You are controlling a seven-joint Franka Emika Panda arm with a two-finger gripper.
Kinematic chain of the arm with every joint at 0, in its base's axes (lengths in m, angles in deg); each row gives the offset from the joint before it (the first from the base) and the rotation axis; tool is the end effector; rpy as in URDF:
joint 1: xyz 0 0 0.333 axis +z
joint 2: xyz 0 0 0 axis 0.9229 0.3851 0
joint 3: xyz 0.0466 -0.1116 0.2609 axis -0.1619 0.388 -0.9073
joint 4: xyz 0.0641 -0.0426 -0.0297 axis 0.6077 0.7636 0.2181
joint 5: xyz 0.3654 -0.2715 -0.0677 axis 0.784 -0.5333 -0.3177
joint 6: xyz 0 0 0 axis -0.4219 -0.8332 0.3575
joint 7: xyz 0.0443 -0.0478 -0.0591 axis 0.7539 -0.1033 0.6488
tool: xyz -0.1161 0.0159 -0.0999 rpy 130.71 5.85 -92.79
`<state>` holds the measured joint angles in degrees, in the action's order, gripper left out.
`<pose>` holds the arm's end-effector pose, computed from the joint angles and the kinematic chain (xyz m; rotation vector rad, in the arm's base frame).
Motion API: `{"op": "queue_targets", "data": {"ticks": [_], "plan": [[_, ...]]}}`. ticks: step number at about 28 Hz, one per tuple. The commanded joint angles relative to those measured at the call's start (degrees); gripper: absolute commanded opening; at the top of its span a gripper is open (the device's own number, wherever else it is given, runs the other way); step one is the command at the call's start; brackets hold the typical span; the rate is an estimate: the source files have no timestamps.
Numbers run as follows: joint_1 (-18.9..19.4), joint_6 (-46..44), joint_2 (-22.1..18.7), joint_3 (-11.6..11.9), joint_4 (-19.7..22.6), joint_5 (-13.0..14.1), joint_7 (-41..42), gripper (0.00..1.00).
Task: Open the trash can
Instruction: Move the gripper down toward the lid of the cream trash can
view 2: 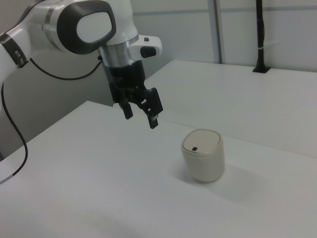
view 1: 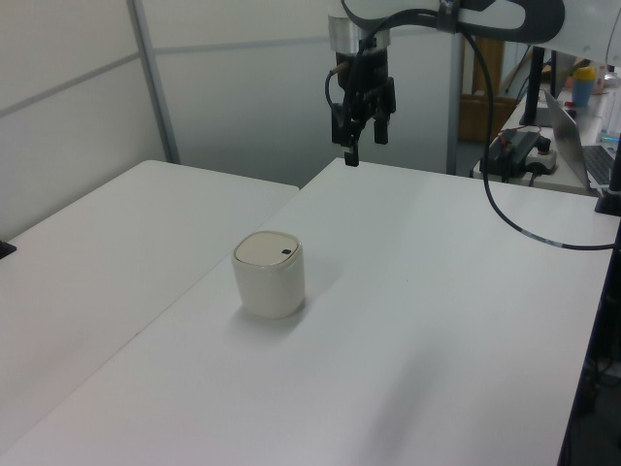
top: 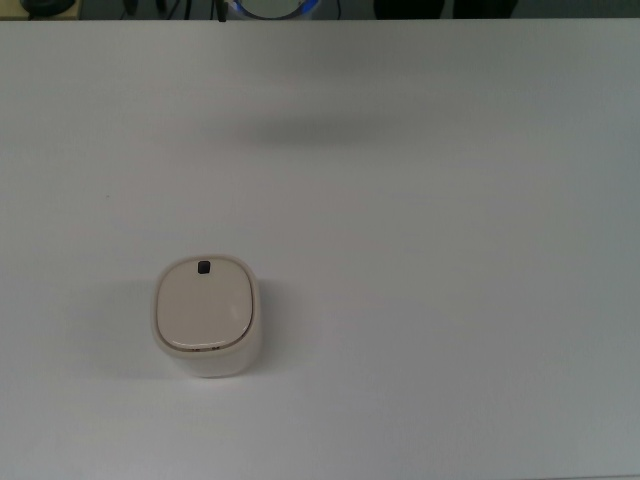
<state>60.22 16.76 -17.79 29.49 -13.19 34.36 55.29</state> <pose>0.6354 -0.0642 0.6036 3.1247 -0.1240 -0.0179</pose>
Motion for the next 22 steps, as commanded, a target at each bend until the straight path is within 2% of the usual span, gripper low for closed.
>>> {"op": "queue_targets", "data": {"ticks": [1,12,19,22], "plan": [[0.89,2.11,0.99,0.35,1.39,0.65,-0.31,1.00],[1.07,9.43,5.49,0.35,2.36,0.47,-1.09,1.00],[1.24,14.79,8.39,0.27,2.36,0.21,-6.54,1.00],[2.73,16.28,10.32,0.35,2.27,-0.32,-7.68,1.00]]}}
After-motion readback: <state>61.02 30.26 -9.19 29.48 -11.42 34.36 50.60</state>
